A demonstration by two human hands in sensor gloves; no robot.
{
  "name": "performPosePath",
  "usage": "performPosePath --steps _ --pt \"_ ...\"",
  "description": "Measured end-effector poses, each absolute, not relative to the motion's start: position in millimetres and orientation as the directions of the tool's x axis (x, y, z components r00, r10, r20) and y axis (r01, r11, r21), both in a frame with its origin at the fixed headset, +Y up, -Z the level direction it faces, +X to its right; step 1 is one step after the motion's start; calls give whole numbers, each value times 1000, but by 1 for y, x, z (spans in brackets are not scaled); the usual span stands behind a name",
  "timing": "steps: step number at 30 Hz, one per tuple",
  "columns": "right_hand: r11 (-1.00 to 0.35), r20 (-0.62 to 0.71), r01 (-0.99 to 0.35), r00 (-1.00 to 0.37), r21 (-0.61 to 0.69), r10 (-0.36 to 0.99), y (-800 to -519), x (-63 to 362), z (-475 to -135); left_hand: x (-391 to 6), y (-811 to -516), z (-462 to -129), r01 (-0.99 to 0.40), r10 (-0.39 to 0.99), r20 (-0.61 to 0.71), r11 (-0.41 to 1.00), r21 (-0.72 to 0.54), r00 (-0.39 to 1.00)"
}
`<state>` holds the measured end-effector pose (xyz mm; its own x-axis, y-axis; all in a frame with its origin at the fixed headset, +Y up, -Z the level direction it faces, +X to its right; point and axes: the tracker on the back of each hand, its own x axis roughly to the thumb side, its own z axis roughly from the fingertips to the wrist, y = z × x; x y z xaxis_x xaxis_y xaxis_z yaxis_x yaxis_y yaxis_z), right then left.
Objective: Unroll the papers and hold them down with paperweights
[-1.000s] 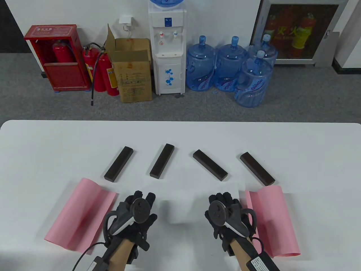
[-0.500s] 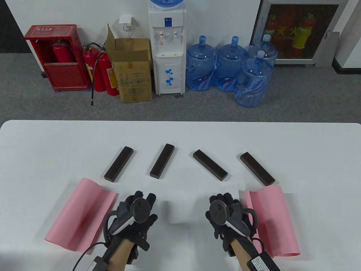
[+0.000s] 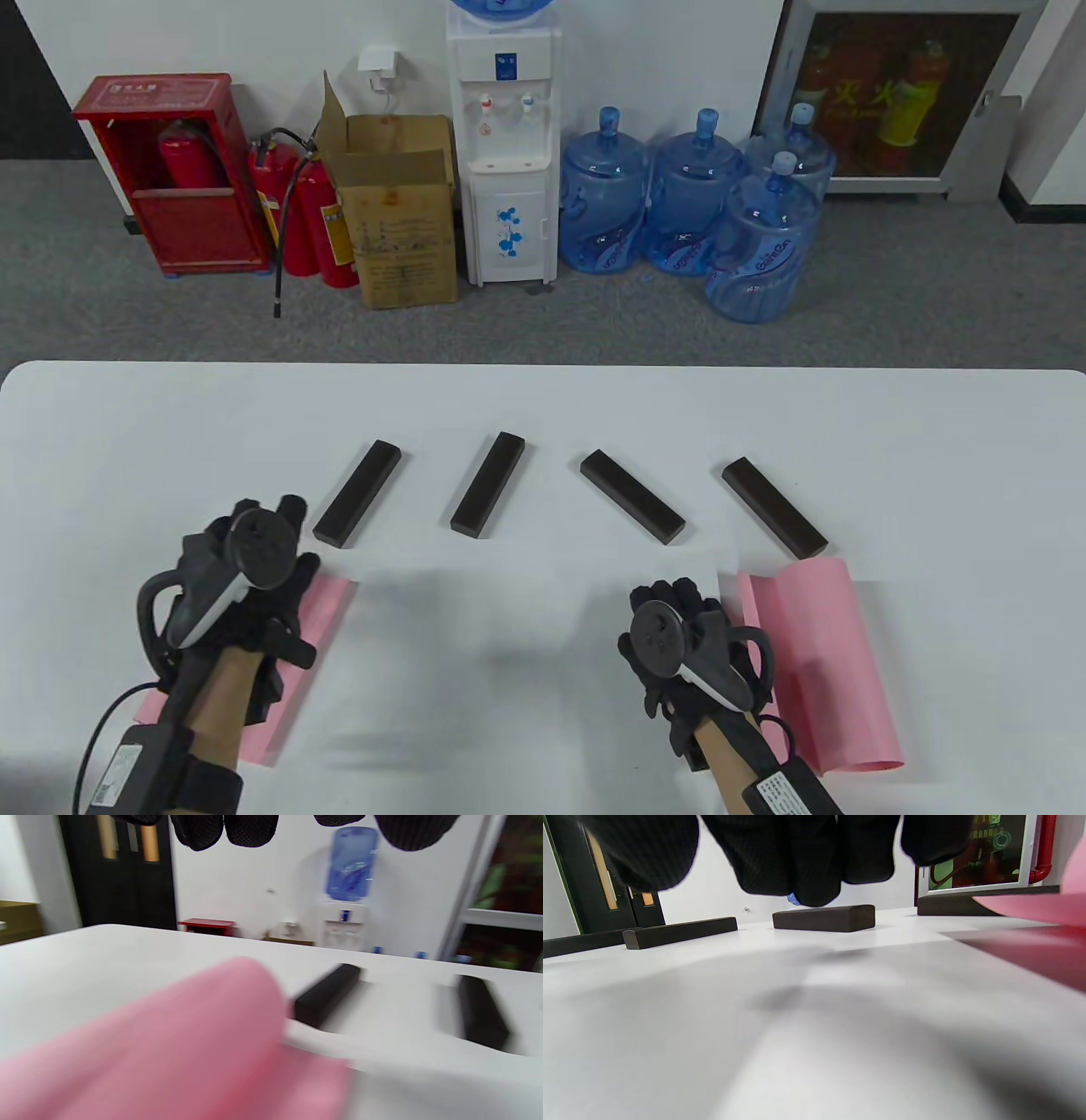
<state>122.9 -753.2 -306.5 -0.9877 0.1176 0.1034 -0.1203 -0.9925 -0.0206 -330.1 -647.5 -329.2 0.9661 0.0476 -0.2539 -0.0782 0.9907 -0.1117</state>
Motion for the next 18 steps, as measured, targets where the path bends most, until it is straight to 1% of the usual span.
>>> performPosePath --steps 2,5,9,13,18 --pt "-993 105 -116 -988 -21 113 -753 123 -306 -355 -656 -329 -93 46 -328 987 -129 943" --pt "-994 107 -111 -988 -20 108 -753 122 -306 -382 -672 -327 -126 52 -404 979 -160 913" --pt "-993 106 -116 -988 -15 113 -754 123 -307 -402 -701 -323 -167 39 -464 957 -238 885" --pt "-993 104 -118 -988 -11 116 -754 123 -306 -406 -719 -321 -181 24 -475 940 -290 880" --pt "-993 118 -115 -987 -13 113 -753 120 -306 -394 -726 -318 -264 97 -437 902 -341 894"
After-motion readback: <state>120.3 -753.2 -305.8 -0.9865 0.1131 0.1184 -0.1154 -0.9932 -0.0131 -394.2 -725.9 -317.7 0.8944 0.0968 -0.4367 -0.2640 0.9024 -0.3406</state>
